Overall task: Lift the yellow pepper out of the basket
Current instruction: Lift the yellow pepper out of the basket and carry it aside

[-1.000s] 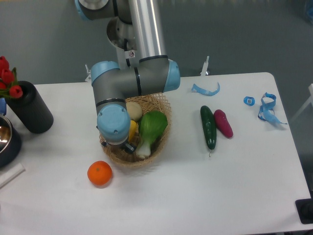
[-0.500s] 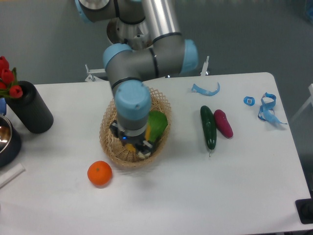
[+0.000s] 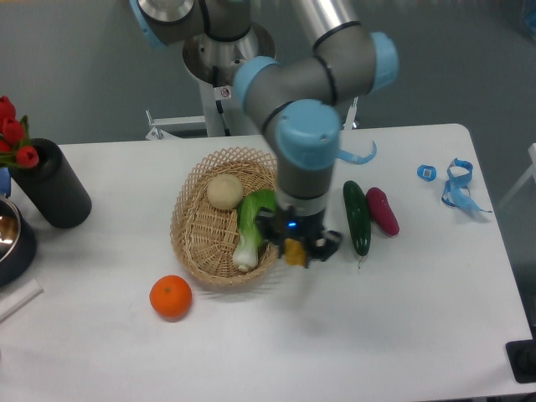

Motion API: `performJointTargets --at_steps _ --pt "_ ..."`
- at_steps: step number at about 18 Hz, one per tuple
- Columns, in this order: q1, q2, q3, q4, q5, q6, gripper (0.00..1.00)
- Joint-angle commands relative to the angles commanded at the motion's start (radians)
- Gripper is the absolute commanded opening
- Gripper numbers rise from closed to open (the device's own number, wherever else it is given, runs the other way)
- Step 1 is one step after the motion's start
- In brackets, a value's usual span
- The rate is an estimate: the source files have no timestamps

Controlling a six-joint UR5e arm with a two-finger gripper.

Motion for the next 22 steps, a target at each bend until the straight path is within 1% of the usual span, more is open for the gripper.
performJointTargets --at_steps 1,2,6,8,9,12,15,17,18,20,22 --pt "0.023 -0.020 0.014 0.023 0.002 0.008 0.40" --pt "0.038 -0.038 0.031 0.031 0.002 0.008 0.40" --pt "0.088 -0.123 0.104 0.031 0.021 0.006 0.40" --pt "0.106 -0.149 0.112 0.031 0.023 0.006 0.40" --pt "0.106 -0.150 0.103 0.032 0.025 0.008 0.40" --pt "0.124 -0.160 0.114 0.039 0.029 0.023 0.40" --pt "0.124 -0.170 0.126 0.046 0.069 0.095 0.41" --pt "0.129 -0.172 0.137 0.048 0.074 0.135 0.41" --pt "0.132 -0.169 0.141 0.046 0.074 0.164 0.41" --pt "0.154 -0.137 0.134 0.036 0.068 0.178 0.41" --pt "0.152 -0.135 0.129 0.037 0.071 0.180 0.41"
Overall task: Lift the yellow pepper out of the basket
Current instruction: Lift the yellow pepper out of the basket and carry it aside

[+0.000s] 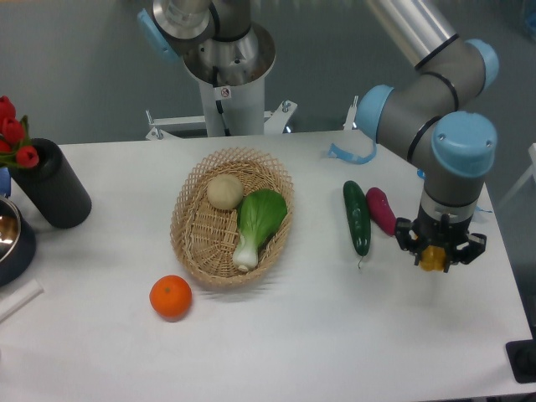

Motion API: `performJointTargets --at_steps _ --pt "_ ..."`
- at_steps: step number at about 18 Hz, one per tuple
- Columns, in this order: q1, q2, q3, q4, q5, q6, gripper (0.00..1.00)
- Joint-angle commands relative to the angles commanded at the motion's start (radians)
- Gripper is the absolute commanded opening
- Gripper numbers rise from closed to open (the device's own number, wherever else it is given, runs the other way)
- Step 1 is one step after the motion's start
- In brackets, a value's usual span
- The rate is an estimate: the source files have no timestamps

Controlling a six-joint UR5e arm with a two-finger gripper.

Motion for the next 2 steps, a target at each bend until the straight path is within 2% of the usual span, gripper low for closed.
performJointTargets --at_steps 2 --pt "-0.002 -0.005 -0.002 0.000 0.003 0.000 0.41"
